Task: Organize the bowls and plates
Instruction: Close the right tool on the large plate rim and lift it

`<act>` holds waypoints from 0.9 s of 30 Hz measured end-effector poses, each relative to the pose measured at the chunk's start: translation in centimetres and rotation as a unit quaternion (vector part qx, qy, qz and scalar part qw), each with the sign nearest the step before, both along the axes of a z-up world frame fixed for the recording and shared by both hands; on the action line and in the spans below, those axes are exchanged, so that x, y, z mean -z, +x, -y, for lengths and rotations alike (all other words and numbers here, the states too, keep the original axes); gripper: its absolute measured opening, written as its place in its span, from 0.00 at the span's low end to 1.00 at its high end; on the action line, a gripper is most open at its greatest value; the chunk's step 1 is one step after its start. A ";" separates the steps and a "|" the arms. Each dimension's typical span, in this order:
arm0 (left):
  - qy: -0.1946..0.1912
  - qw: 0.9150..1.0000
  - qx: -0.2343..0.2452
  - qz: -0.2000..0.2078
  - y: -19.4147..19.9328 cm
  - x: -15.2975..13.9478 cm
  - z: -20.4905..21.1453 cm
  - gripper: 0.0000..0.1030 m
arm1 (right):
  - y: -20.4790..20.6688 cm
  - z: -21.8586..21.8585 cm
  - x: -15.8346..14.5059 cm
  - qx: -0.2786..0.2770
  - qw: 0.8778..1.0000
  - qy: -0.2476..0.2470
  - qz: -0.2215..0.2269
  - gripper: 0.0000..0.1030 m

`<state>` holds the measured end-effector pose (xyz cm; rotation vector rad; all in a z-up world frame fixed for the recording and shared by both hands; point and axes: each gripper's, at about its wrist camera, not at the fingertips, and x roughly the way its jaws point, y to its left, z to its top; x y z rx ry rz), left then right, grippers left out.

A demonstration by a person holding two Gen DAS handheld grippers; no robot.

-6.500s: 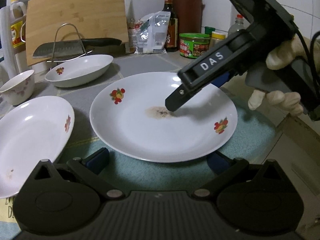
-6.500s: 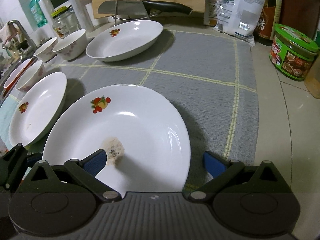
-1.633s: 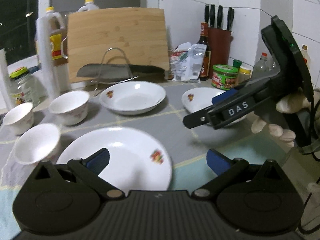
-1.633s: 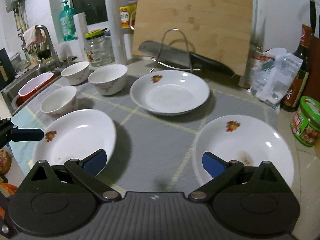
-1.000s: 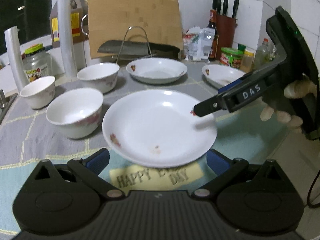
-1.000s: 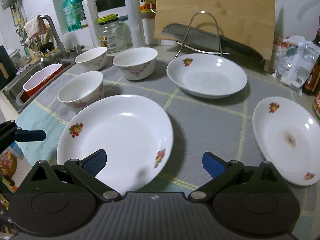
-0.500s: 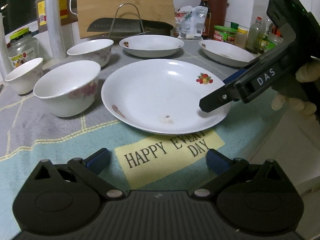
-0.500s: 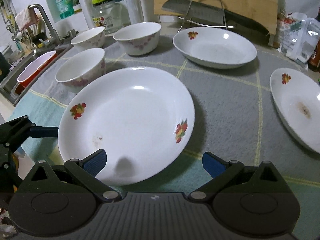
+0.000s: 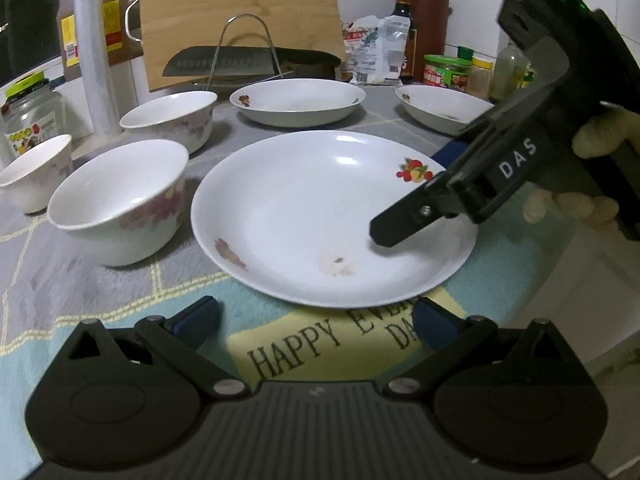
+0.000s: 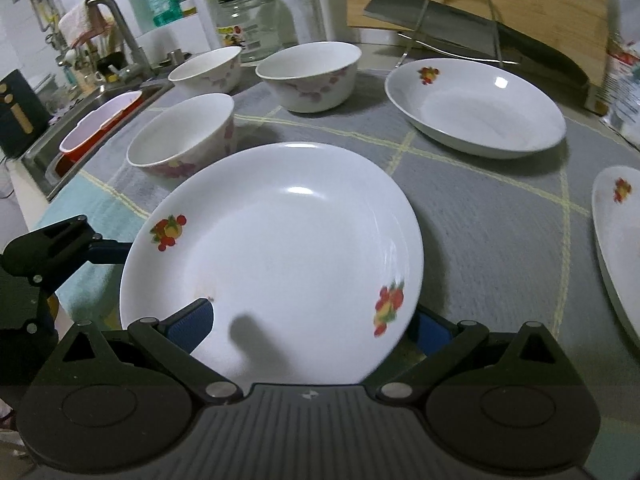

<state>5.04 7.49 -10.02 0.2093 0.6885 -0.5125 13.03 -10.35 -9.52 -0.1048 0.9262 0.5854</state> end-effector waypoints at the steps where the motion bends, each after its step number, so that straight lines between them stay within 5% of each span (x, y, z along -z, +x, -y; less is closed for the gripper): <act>1: 0.000 1.000 0.003 0.001 0.1 0.0 0.1 1.00 | 0.3 -0.1 0.0 -0.004 1.000 0.001 0.000 1.00; 19: -0.003 0.999 0.041 0.007 1.1 0.1 -0.1 1.00 | 3.7 -1.3 0.0 -0.065 0.998 -0.008 0.002 1.00; 27: -0.002 0.999 0.051 0.008 1.2 0.1 -0.2 1.00 | 6.1 -0.2 -0.4 -0.089 0.994 0.041 -0.056 1.00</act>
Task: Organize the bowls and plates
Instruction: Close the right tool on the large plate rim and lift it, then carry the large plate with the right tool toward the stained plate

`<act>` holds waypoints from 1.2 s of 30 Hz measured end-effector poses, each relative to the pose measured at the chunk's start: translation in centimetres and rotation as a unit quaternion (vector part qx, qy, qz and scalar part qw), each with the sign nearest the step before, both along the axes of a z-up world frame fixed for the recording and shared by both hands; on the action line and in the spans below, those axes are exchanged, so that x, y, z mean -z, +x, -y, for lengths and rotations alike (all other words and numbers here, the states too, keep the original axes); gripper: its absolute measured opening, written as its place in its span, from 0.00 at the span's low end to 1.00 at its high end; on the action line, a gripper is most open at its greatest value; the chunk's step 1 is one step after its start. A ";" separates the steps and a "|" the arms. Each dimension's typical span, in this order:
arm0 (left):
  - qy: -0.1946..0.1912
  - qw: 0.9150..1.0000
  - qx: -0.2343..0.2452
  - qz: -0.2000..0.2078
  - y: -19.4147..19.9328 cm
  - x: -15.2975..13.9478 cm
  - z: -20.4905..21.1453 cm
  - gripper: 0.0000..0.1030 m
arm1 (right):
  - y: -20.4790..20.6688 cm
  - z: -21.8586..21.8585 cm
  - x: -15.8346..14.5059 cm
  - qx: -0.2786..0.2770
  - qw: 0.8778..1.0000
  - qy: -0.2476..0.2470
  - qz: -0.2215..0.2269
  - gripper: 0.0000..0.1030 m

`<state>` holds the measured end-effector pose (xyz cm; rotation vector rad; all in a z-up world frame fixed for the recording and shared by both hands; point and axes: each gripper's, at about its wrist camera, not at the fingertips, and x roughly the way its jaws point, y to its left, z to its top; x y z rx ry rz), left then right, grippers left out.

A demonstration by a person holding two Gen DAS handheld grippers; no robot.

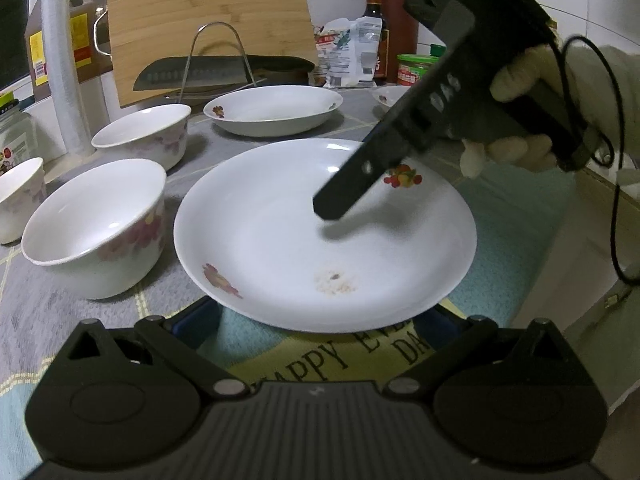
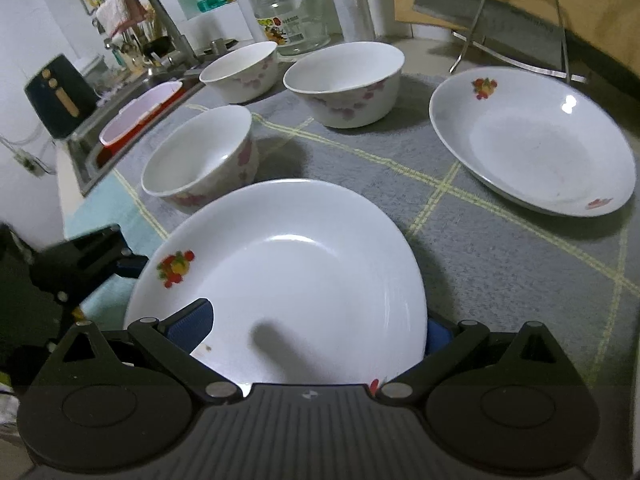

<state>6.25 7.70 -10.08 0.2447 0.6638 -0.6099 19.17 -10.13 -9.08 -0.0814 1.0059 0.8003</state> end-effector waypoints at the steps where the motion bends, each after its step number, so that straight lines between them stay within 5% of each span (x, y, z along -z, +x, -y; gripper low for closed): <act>1: 0.000 1.000 0.002 0.000 0.0 0.0 0.0 1.00 | 0.4 0.2 0.0 -0.001 1.000 0.007 -0.012 1.00; 11: 0.012 1.000 0.019 0.008 0.4 -0.2 0.3 1.00 | 3.0 0.6 -0.4 -0.010 0.995 0.022 -0.096 1.00; 36: 0.038 0.999 0.033 0.002 1.0 -0.7 0.8 1.00 | 2.6 -0.1 -0.9 -0.055 0.994 -0.014 -0.096 1.00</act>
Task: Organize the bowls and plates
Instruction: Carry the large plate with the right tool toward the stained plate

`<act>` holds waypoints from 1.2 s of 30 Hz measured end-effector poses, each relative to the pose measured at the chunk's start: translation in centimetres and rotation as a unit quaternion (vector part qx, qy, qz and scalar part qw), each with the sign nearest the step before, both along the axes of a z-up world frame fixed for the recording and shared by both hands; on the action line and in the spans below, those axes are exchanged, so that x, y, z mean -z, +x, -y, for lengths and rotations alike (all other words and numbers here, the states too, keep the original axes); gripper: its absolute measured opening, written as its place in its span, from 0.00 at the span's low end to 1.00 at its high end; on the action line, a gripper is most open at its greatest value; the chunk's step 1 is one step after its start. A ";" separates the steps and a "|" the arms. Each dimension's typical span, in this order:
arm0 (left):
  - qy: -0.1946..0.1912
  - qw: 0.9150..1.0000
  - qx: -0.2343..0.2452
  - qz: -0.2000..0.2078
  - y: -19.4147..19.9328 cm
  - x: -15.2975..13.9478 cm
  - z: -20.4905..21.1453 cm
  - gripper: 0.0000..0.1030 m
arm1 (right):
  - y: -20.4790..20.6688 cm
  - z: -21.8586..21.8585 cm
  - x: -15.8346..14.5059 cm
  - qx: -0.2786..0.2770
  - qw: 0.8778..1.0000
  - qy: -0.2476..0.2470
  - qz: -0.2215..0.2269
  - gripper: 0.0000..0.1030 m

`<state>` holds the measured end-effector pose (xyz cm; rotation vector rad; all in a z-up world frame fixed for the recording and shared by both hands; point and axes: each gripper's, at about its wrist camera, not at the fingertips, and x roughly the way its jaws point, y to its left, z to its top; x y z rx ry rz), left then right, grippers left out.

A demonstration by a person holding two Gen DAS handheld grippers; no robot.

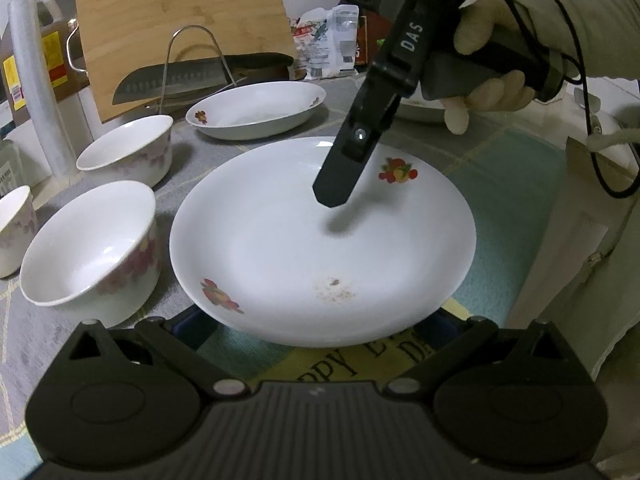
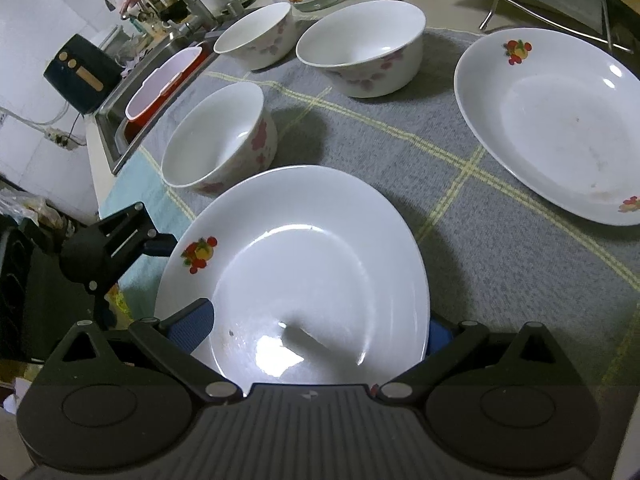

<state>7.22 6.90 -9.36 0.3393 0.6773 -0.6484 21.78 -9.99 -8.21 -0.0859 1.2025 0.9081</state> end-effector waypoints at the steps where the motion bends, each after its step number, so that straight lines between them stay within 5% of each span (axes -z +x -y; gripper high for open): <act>1: 0.000 1.000 0.000 0.000 0.0 -0.1 0.0 1.00 | 0.0 0.0 0.0 -0.001 1.000 0.000 0.000 1.00; 36: 0.009 1.000 -0.003 0.017 1.4 -3.0 8.6 1.00 | 0.1 9.6 -4.0 0.006 0.999 0.031 0.040 1.00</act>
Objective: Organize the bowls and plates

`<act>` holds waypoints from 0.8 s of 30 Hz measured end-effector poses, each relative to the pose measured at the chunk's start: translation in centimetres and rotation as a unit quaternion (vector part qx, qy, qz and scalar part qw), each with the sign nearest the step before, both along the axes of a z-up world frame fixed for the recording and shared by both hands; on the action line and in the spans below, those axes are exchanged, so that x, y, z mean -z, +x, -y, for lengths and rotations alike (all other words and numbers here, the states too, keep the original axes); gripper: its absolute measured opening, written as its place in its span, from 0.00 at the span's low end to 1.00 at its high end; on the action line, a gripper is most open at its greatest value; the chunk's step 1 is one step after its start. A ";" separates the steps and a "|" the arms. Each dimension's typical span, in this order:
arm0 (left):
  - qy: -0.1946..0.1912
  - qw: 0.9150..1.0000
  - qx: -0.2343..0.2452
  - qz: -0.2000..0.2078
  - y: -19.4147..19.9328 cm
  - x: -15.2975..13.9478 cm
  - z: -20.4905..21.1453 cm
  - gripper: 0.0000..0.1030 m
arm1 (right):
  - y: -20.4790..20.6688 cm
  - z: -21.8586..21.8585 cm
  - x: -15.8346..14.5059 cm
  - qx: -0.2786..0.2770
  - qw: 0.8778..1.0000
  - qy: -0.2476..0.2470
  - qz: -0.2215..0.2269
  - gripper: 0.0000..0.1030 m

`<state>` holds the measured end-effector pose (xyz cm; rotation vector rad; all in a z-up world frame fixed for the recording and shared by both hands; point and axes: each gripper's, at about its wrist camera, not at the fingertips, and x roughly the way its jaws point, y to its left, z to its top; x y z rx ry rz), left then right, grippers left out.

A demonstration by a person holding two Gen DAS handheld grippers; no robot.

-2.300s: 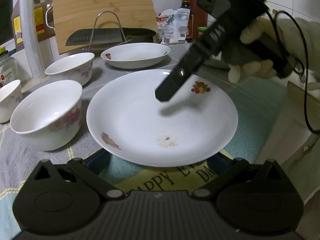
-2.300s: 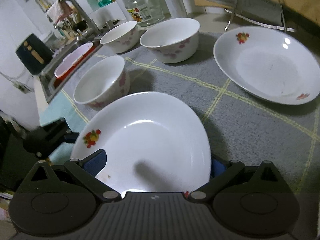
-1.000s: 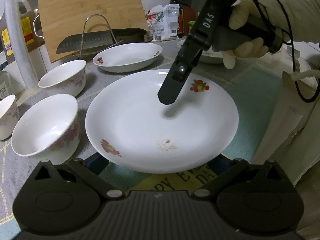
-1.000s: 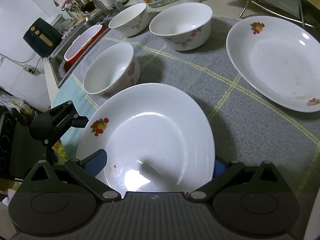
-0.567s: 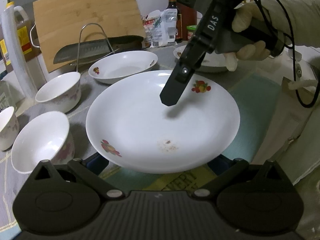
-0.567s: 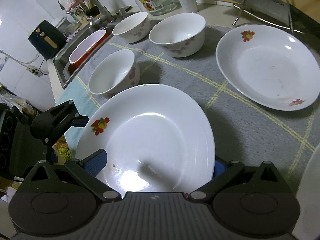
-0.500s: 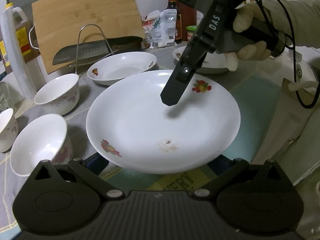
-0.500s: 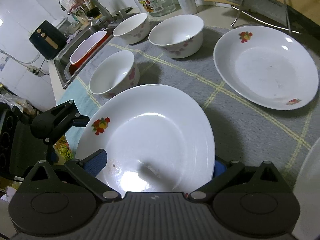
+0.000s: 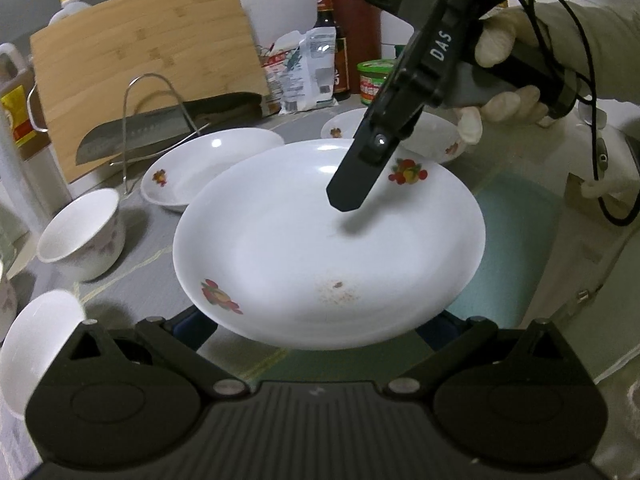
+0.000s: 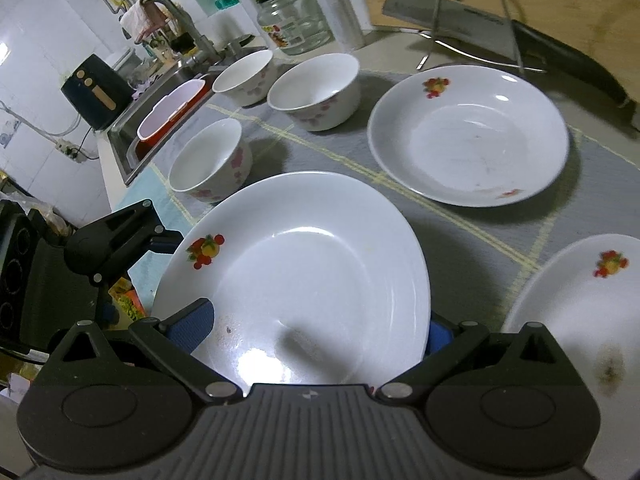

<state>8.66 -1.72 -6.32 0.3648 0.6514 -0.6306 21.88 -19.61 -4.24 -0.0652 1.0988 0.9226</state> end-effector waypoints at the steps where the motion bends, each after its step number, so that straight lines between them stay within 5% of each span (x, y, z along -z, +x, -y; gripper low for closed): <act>1: 0.001 1.000 0.001 0.001 0.2 0.0 0.3 1.00 | 0.1 0.4 0.0 0.001 1.000 0.000 0.000 1.00; 24: -0.005 0.999 0.040 0.012 3.9 -0.6 9.1 1.00 | 1.2 10.4 -0.9 0.055 0.998 0.001 0.023 1.00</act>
